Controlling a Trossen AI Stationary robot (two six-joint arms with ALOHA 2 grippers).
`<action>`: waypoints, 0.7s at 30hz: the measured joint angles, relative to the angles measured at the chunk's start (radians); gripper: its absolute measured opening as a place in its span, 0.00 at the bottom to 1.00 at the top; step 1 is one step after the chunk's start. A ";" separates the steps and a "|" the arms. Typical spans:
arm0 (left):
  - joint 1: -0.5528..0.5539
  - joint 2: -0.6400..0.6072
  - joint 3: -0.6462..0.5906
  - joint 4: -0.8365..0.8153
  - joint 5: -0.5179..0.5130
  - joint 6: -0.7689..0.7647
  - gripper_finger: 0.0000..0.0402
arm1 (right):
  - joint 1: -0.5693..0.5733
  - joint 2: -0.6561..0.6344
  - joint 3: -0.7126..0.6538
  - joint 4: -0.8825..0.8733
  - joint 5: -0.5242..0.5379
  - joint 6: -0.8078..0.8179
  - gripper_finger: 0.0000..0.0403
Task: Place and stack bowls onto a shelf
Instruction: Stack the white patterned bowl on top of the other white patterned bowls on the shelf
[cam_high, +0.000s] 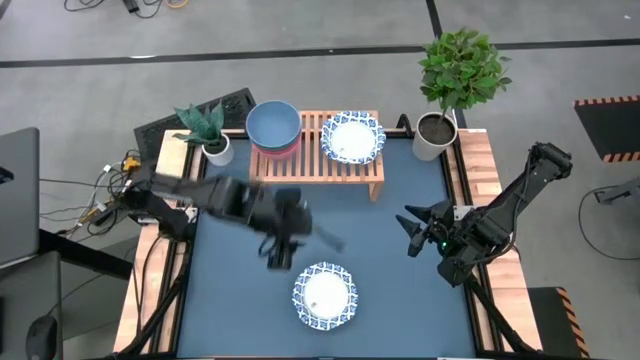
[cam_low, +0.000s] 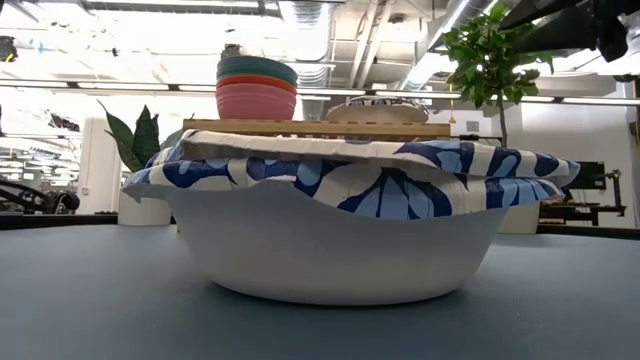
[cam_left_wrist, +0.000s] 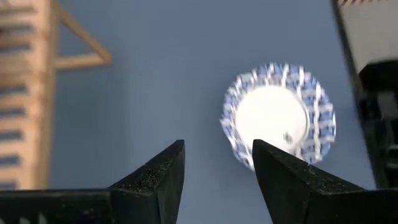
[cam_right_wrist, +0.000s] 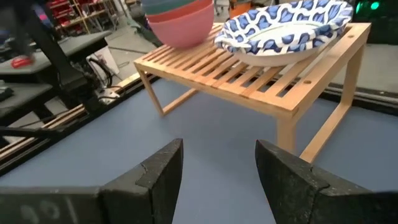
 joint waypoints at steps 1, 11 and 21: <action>-0.042 -0.008 -0.033 -0.002 -0.044 -0.032 0.43 | 0.000 0.002 0.000 0.001 -0.006 0.000 0.56; -0.269 -0.014 -0.346 0.139 -0.178 -0.486 0.43 | 0.001 0.025 0.000 0.024 -0.052 -0.003 0.56; -0.258 -0.023 -0.391 0.169 -0.085 -0.719 0.43 | 0.003 0.027 0.000 0.034 -0.092 -0.003 0.56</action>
